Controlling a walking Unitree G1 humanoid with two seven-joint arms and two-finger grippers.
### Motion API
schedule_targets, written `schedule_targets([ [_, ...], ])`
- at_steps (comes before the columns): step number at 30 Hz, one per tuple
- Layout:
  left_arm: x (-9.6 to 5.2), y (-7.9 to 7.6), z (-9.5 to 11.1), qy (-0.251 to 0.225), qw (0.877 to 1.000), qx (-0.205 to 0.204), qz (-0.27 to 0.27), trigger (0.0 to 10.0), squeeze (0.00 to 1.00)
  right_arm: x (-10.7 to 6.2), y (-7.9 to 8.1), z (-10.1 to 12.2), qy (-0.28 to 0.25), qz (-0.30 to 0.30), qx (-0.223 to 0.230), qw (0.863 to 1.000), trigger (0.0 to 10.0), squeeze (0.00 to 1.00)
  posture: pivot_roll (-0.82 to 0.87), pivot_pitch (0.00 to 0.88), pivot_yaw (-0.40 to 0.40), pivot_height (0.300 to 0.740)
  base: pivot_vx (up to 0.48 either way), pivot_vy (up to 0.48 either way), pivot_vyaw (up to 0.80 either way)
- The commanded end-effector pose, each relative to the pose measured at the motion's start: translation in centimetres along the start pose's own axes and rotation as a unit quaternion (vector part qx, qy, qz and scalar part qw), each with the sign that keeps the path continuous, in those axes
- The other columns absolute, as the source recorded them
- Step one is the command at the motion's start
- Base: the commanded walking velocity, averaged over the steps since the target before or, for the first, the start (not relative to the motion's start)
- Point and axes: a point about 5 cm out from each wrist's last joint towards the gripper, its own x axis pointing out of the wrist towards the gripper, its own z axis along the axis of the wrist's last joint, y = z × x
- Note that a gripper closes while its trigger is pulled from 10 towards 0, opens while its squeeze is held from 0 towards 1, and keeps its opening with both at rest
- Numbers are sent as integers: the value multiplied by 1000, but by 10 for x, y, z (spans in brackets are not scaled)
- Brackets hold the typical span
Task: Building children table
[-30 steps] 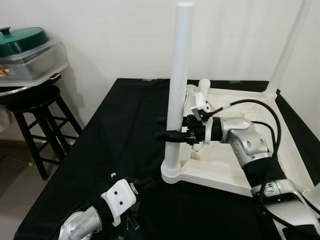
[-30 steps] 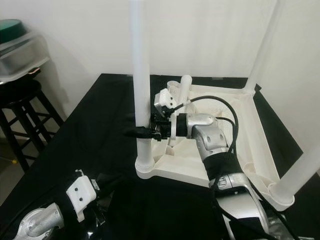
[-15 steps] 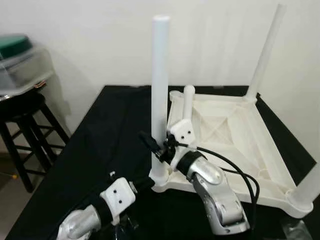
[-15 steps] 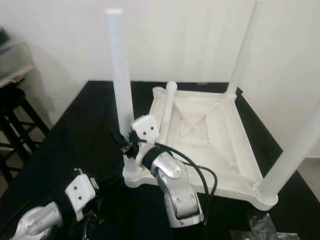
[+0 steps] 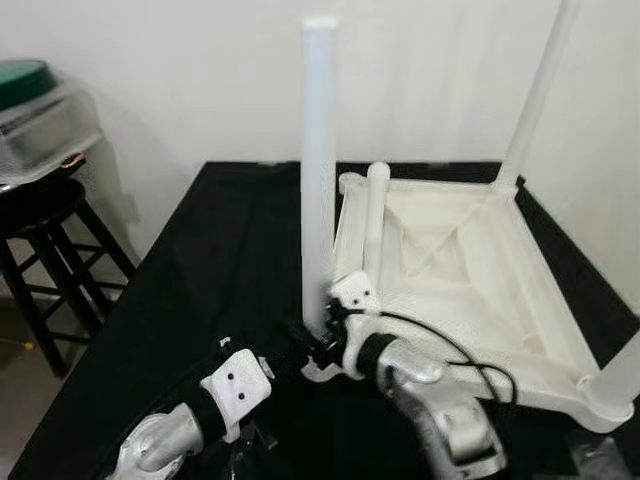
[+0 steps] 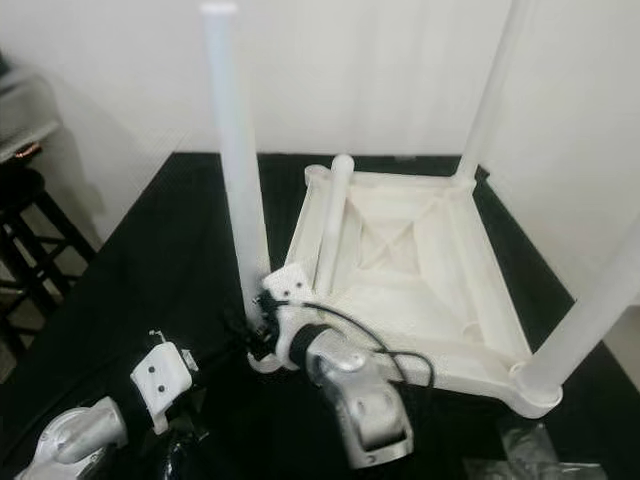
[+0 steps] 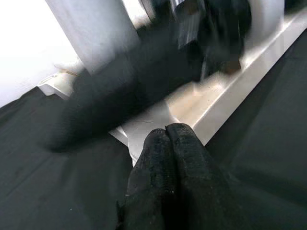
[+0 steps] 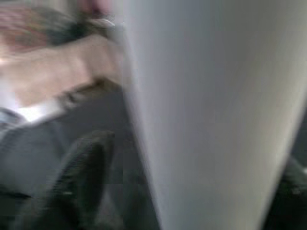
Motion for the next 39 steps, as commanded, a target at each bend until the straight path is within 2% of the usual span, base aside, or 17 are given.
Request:
schedule_targets([
  [1, -1, -1, -4, 10, 1000, -4, 1, 10000, 0, 1, 5, 13, -41, 61, -7, 997, 10000, 1000, -32, 20, 0, 740, 0, 0, 0],
  [3, -1, -1, -5, 11, 1000, -4, 1, 10000, 0, -8, -4, 22, -48, 136, -35, 989, 10000, 1000, -26, 17, -6, 740, 0, 0, 0],
  [4, -1, -1, -5, 11, 1000, -5, 1, 10000, 0, -11, -8, 24, -42, 159, -52, 985, 10000, 851, -26, 17, -7, 740, 0, 0, 0],
  [6, -1, -2, -5, 11, 1000, -5, 2, 10000, 0, -13, -11, 25, -38, 173, -62, 982, 10000, 851, -26, 17, -7, 740, 0, 0, 0],
  [7, -1, -2, -5, 11, 1000, -5, 2, 10000, 0, -14, -17, 26, -31, 191, -66, 979, 10000, 0, -22, 12, -8, 740, 0, 0, 0],
  [13, -1, -3, -5, 12, 1000, -5, 3, 10000, 0, -10, -40, 22, 23, 257, -79, 963, 10000, 0, -7, 9, -14, 740, 0, 0, 0],
  [14, -1, -4, -5, 12, 1000, -4, 3, 10000, 0, -7, -47, 22, 33, 265, -81, 960, 4510, 0, 1, 8, -19, 740, 0, 0, 0],
  [15, -1, -4, -5, 12, 1000, -4, 3, 10000, 0, -7, -47, 22, 33, 265, -81, 960, 4510, 0, 1, 8, -19, 740, 0, 0, 0],
  [16, -1, -4, -5, 12, 1000, -4, 3, 10000, 0, -5, -50, 25, 28, 268, -77, 960, 0, 0, 1, 9, -21, 740, 0, 0, 0],
  [26, -1, -5, -4, 11, 1000, -5, 5, 10000, 0, -9, -66, 31, 18, 278, -68, 958, 0, 0, -5, 14, -20, 740, 0, 0, 0],
  [32, -1, -6, -3, 10, 1000, -8, 3, 10000, 0, -21, -74, 16, 24, 197, -69, 978, 0, 0, -19, 23, -22, 740, 0, 0, 0],
  [34, -2, -6, -3, 10, 1000, -9, 3, 10000, 0, -22, -67, -3, 32, 88, -35, 995, 0, 0, -24, 27, -32, 740, 0, 0, 0],
  [35, -3, -6, -3, 10, 1000, -10, 4, 10000, 0, -13, -61, -16, -4, -95, 28, 995, 0, 0, -37, 27, -45, 740, 0, 0, 0],
  [36, -3, -6, -2, 9, 1000, -9, 4, 10000, 0, -17, -56, -34, -15, -311, 118, 943, 0, 0, -34, 33, -43, 740, 0, 0, 0],
  [37, -3, -6, -2, 9, 1000, -9, 4, 10000, 0, -19, -55, -38, -13, -351, 136, 926, 0, 0, -34, 33, -43, 740, 0, 0, 0],
  [38, -3, -4, -2, 9, 1000, -10, 5, 10000, 0, -15, -36, -27, 0, -272, 12, 962, 0, 0, -32, 51, -23, 740, 0, 0, 0],
  [39, -3, -4, -2, 9, 1000, -10, 5, 10000, 0, -15, -36, -27, 0, -272, 12, 962, 0, 0, -32, 51, -23, 740, 0, 0, 0],
])
